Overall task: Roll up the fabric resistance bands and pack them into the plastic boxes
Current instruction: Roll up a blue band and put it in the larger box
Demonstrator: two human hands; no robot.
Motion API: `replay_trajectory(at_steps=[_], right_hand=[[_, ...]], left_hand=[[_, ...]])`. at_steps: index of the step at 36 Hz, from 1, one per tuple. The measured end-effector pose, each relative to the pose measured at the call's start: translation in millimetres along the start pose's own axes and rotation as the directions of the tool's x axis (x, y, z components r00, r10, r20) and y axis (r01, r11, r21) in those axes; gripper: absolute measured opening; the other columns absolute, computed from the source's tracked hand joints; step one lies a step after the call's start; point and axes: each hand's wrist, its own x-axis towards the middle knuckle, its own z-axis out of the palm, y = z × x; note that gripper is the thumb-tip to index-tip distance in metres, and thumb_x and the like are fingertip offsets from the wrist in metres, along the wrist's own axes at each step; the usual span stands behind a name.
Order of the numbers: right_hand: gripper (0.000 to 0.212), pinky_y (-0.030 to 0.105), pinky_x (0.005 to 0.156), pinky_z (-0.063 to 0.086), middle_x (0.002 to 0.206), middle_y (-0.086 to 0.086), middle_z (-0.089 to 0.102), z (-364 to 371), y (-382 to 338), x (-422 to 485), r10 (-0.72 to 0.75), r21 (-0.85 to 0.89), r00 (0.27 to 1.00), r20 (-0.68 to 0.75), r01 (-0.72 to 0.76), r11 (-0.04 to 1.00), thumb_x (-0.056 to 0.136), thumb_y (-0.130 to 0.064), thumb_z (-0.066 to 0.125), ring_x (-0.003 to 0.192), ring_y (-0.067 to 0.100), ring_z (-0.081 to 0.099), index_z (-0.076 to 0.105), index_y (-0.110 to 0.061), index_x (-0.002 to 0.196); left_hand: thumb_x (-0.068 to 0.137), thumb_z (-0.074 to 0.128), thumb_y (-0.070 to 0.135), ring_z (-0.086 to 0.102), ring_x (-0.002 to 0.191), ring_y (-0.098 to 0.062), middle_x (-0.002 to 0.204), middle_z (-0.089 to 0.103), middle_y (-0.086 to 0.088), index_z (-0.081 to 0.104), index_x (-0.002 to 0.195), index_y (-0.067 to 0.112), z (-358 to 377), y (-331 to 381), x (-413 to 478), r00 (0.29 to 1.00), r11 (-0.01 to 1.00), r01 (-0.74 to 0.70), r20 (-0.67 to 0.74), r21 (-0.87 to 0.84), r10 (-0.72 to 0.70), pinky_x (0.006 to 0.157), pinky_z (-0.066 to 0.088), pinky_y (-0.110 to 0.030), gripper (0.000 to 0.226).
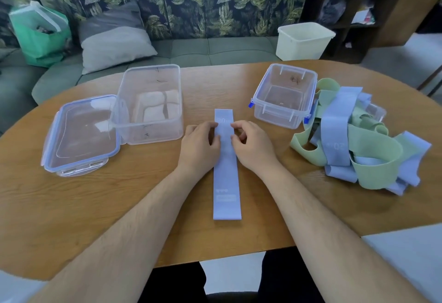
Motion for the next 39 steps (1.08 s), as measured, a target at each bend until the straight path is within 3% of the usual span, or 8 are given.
replay_trajectory(at_steps=[4,8,14,19,23,32,36,39], right_hand=[[0.028,0.008,0.072,0.041,0.104,-0.011,0.064,-2.7,-4.3,-2.7,0.014,0.043,1.0,-0.023,-0.013,0.999,0.095,-0.017,0.058,0.084,-0.003,0.056,0.066,-0.019,0.121],[0.023,0.021,0.078,0.052,0.103,-0.006,0.067,-5.7,-9.7,-13.7,0.049,0.062,0.995,-0.086,-0.044,0.997,0.096,-0.013,0.055,0.092,0.007,0.063,0.069,-0.016,0.113],[0.031,0.006,0.078,0.04,0.108,-0.005,0.065,-5.5,-17.0,-36.1,0.014,0.041,1.0,-0.011,-0.013,0.999,0.095,-0.017,0.059,0.097,0.006,0.058,0.064,-0.015,0.126],[0.03,0.024,0.09,0.048,0.107,0.0,0.063,-5.0,-18.2,-47.6,-0.026,-0.008,0.999,-0.034,0.026,1.0,0.092,-0.015,0.06,0.1,0.013,0.057,0.065,-0.01,0.122],[0.035,0.022,0.094,0.045,0.12,-0.001,0.063,-6.0,-18.2,-50.4,-0.058,-0.018,0.998,0.03,0.059,0.998,0.093,-0.018,0.062,0.106,0.012,0.058,0.064,-0.01,0.127],[0.032,0.001,0.076,0.038,0.111,-0.004,0.063,-10.3,-24.4,-57.6,0.007,0.012,1.0,-0.008,-0.007,1.0,0.093,-0.015,0.058,0.094,0.004,0.057,0.064,-0.013,0.125],[0.035,0.013,0.083,0.047,0.11,-0.006,0.062,-13.9,-27.1,-64.4,-0.009,0.036,1.0,0.018,0.008,0.999,0.094,-0.015,0.059,0.095,0.004,0.058,0.062,-0.014,0.129],[0.027,0.024,0.084,0.053,0.104,-0.005,0.064,-14.6,-28.0,-69.8,0.003,0.026,0.999,-0.043,-0.002,1.0,0.094,-0.014,0.057,0.093,0.006,0.06,0.065,-0.014,0.119]], left_hand=[[0.098,0.056,0.022,0.049,0.121,-0.019,0.121,0.067,0.005,0.06,0.133,0.017,-3.0,2.4,-3.1,1.0,1.0,0.007,-0.008,-0.005,-0.007,0.101,0.046,-0.034,0.036],[0.096,0.057,0.019,0.057,0.11,-0.018,0.113,0.066,0.005,0.062,0.126,0.016,-8.9,6.7,-13.1,0.998,0.997,0.041,-0.045,-0.068,-0.044,0.091,0.048,-0.03,0.03],[0.097,0.059,0.019,0.058,0.108,-0.018,0.115,0.067,-0.001,0.057,0.136,0.012,-13.2,8.8,-33.2,1.0,0.998,0.006,-0.002,-0.055,-0.006,0.091,0.044,-0.028,0.04],[0.095,0.062,0.021,0.058,0.104,-0.021,0.11,0.066,-0.001,0.059,0.13,0.012,-15.8,8.5,-47.4,1.0,0.998,0.006,-0.025,-0.065,-0.007,0.093,0.048,-0.037,0.036],[0.096,0.062,0.029,0.052,0.111,-0.019,0.117,0.066,0.0,0.055,0.138,0.015,-17.8,8.0,-55.6,0.999,0.999,-0.033,0.024,0.004,0.033,0.091,0.039,-0.027,0.045],[0.096,0.062,0.029,0.053,0.115,-0.021,0.125,0.065,0.001,0.056,0.139,0.016,-21.5,9.6,-60.0,0.999,0.999,-0.029,0.024,0.014,0.028,0.097,0.042,-0.032,0.045],[0.095,0.062,0.03,0.052,0.118,-0.023,0.128,0.065,0.0,0.051,0.144,0.015,-23.9,10.8,-63.8,0.996,0.998,-0.048,0.075,0.04,0.045,0.099,0.043,-0.035,0.052],[0.094,0.063,0.03,0.055,0.106,-0.02,0.119,0.067,0.003,0.057,0.136,0.018,-25.5,13.8,-66.7,0.998,0.999,-0.038,0.044,0.014,0.038,0.095,0.047,-0.037,0.044]])
